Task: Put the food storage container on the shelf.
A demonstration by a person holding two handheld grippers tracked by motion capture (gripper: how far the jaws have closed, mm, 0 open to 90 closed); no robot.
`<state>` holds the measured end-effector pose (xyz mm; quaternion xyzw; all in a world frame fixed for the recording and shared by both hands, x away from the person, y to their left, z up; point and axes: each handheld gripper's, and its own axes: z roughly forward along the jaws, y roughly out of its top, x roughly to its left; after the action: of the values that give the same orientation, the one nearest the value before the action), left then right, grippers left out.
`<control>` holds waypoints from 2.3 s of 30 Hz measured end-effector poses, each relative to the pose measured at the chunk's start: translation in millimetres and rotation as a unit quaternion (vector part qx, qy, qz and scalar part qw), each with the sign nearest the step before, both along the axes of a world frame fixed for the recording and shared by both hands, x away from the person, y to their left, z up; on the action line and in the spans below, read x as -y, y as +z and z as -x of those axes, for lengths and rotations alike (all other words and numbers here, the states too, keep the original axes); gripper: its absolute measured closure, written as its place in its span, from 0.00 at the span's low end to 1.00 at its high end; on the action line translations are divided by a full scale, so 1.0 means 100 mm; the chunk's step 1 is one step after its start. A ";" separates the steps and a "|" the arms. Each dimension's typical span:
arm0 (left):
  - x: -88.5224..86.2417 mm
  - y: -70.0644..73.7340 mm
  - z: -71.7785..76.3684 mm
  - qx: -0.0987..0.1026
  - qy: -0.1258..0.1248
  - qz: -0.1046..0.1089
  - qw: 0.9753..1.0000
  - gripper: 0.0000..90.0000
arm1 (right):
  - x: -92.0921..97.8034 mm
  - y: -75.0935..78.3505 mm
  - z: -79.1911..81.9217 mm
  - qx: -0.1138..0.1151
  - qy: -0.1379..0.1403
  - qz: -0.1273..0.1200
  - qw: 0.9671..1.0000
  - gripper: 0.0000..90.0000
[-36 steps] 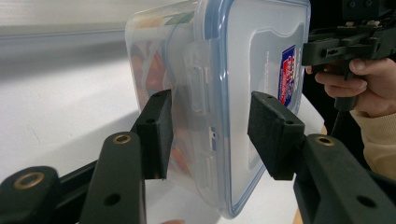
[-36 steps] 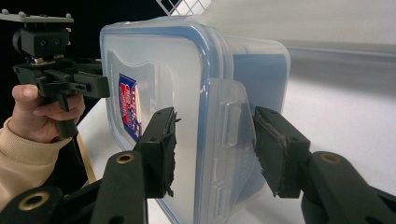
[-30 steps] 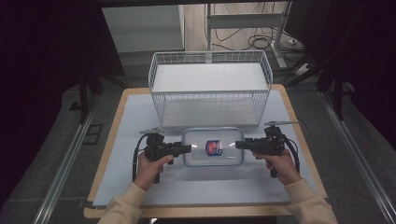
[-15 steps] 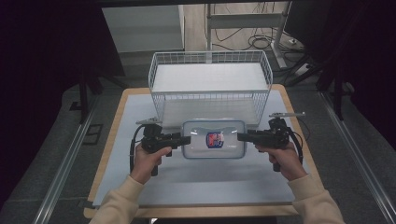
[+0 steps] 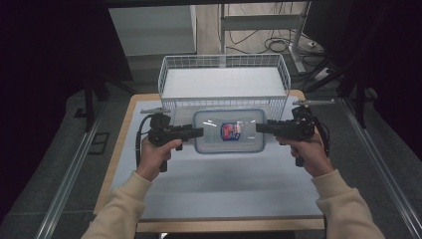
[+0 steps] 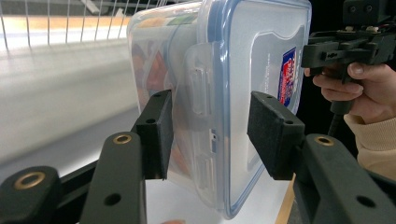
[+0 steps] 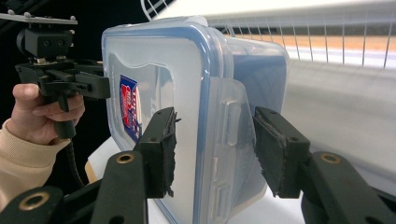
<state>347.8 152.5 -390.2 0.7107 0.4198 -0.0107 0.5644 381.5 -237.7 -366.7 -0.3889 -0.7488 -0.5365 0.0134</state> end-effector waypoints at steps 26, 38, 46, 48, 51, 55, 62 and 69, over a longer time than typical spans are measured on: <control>-0.03 0.75 -0.63 0.026 -0.006 0.002 1.000 0.57 | -0.01 0.76 -0.51 0.027 -0.005 -0.006 1.000 0.56; -0.13 0.90 -1.22 0.013 -0.006 0.015 1.000 0.57 | -0.09 0.99 -1.07 0.020 -0.008 -0.001 1.000 0.57; -0.20 0.80 -1.45 -0.015 0.000 0.012 1.000 0.57 | -0.17 0.88 -1.35 -0.004 -0.013 -0.009 1.000 0.57; -0.20 0.78 -1.47 -0.019 0.001 0.009 1.000 0.57 | -0.18 0.86 -1.38 -0.011 -0.015 -0.005 1.000 0.57; -0.20 0.78 -1.49 -0.018 0.007 0.007 1.000 0.57 | -0.20 0.82 -1.43 -0.024 -0.017 -0.001 1.000 0.55; -0.20 0.77 -1.53 -0.024 0.013 0.014 1.000 0.57 | -0.21 0.80 -1.48 -0.030 -0.023 -0.002 0.999 0.54; -0.20 0.71 -1.64 -0.051 0.032 0.045 0.997 0.55 | -0.21 0.78 -1.63 -0.063 -0.043 -0.016 0.997 0.53; -0.21 0.64 -1.74 -0.066 0.048 0.059 0.995 0.52 | -0.24 0.75 -1.74 -0.097 -0.080 -0.023 0.992 0.52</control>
<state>522.3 173.2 -326.7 0.6528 0.4883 -0.0557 0.5765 555.8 -213.2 -292.0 -0.4975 -0.6979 -0.5125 0.0518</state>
